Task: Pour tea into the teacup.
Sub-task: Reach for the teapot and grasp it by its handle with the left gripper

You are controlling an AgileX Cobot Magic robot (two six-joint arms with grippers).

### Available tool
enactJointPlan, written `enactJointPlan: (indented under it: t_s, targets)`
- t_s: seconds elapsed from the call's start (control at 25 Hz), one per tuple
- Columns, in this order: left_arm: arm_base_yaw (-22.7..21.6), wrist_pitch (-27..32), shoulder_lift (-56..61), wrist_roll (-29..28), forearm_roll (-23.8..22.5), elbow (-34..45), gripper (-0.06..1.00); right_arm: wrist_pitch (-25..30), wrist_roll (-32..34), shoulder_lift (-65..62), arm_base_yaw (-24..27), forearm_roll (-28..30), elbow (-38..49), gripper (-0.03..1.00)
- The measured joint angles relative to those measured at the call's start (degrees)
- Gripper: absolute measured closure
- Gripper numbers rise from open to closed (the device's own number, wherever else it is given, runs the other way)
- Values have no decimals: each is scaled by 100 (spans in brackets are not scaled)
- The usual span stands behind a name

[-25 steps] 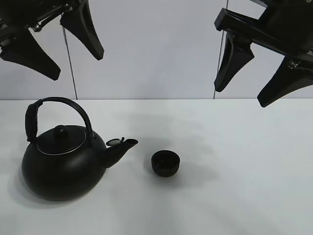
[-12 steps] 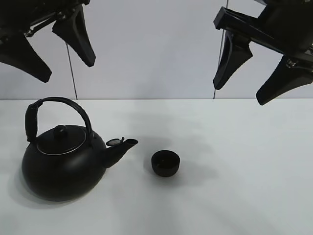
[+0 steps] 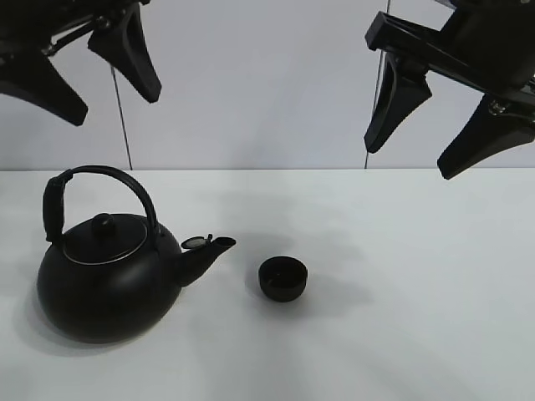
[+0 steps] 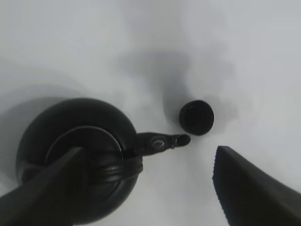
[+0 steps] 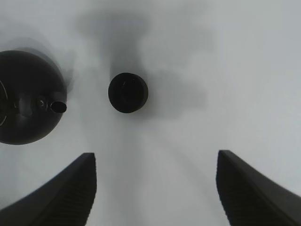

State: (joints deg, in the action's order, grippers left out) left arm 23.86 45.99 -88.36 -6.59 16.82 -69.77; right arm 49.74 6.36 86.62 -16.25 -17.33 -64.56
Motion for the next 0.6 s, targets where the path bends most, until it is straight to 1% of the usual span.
enactJointPlan:
  t_s: [0.16,0.24,0.28,0.4,0.52,0.6]
  targets:
    - [0,-617,454,477,-113,103,41,-7,0,0,0,0,0,47]
    - [0,-1219,885,834,-136,472,41,-20,0,0,0,0,0,47]
    - [0,-1538,1152,995,-136,711,41,-20,0,0,0,-1,0,47]
    - [0,-2764,1925,1407,-123,1793,41,-26,0,0,0,-1,0,47]
    - [0,-3660,2600,1773,-123,2830,41,-38,0,0,0,-1,0,47]
    - [0,-4037,2961,2064,-123,3378,41,-38,-7,0,0,4,0,47]
